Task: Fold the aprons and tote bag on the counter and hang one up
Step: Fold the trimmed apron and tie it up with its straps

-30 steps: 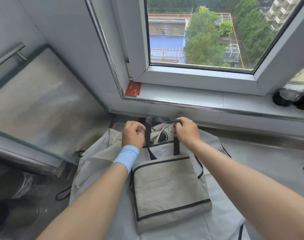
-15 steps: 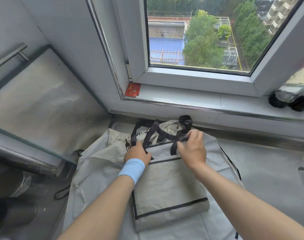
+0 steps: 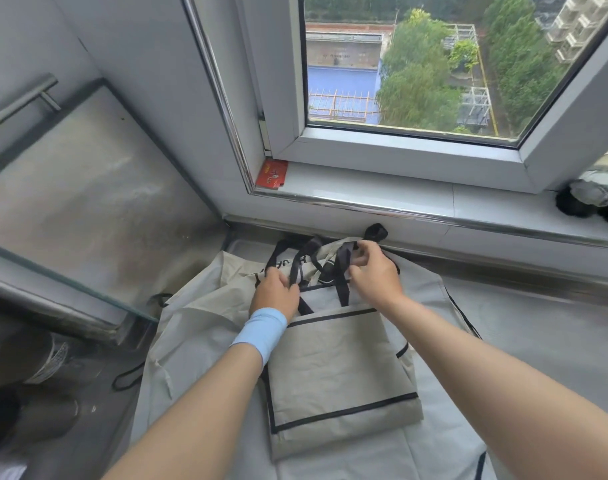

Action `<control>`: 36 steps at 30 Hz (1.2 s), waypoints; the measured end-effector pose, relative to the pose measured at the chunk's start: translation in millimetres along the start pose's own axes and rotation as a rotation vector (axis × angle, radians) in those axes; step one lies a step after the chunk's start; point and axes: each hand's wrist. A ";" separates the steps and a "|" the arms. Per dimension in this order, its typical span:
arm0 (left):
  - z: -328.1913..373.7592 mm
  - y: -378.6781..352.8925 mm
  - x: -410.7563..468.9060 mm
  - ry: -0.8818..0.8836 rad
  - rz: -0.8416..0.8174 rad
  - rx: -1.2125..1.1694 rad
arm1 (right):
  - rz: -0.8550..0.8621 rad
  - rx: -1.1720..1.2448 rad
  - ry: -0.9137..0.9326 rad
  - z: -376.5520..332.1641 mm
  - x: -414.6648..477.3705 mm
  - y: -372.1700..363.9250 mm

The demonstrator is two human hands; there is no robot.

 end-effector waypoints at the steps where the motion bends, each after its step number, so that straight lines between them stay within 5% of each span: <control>1: -5.4 0.3 -3.2 -0.041 -0.067 0.093 | 0.023 -0.011 0.059 5.7 -6.1 1.9; 5: -26.5 7.2 -11.0 -0.313 -0.254 0.635 | -0.206 -0.513 0.327 38.7 -32.7 9.8; 8: -33.1 11.5 -9.0 -0.372 -0.299 0.688 | -0.363 -0.813 0.390 57.0 -35.4 11.0; 14: -28.2 4.1 3.2 -0.266 -0.212 0.427 | -0.261 -0.648 0.244 41.1 -23.3 9.1; 19: -19.9 -19.3 -13.9 -0.476 0.263 0.631 | -0.232 -0.716 0.204 36.8 -15.3 0.1; 22: -20.3 -48.4 -41.7 -0.693 0.163 0.625 | -0.109 -0.851 0.253 37.5 -19.5 -9.9; 25: -28.8 -70.3 -61.1 -0.565 -0.036 0.628 | 0.048 -0.859 0.370 38.0 -40.9 -17.8; 30: -37.4 -80.7 -69.1 -0.441 -0.205 0.621 | -0.144 -0.706 0.505 66.0 -102.6 -43.4; 32: -39.5 -77.6 -70.7 -0.461 -0.171 0.604 | -0.199 -0.737 0.449 78.3 -112.0 -42.9; 36: -54.8 -49.8 -83.2 -0.352 0.179 0.261 | -0.220 -0.771 0.405 76.1 -113.5 -31.8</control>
Point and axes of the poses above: each hand's wrist, its own x-axis towards the middle knuckle, its own y-axis out of the back of the hand, z = x × y, and after that the axes turned 3 degrees about y, right-handed
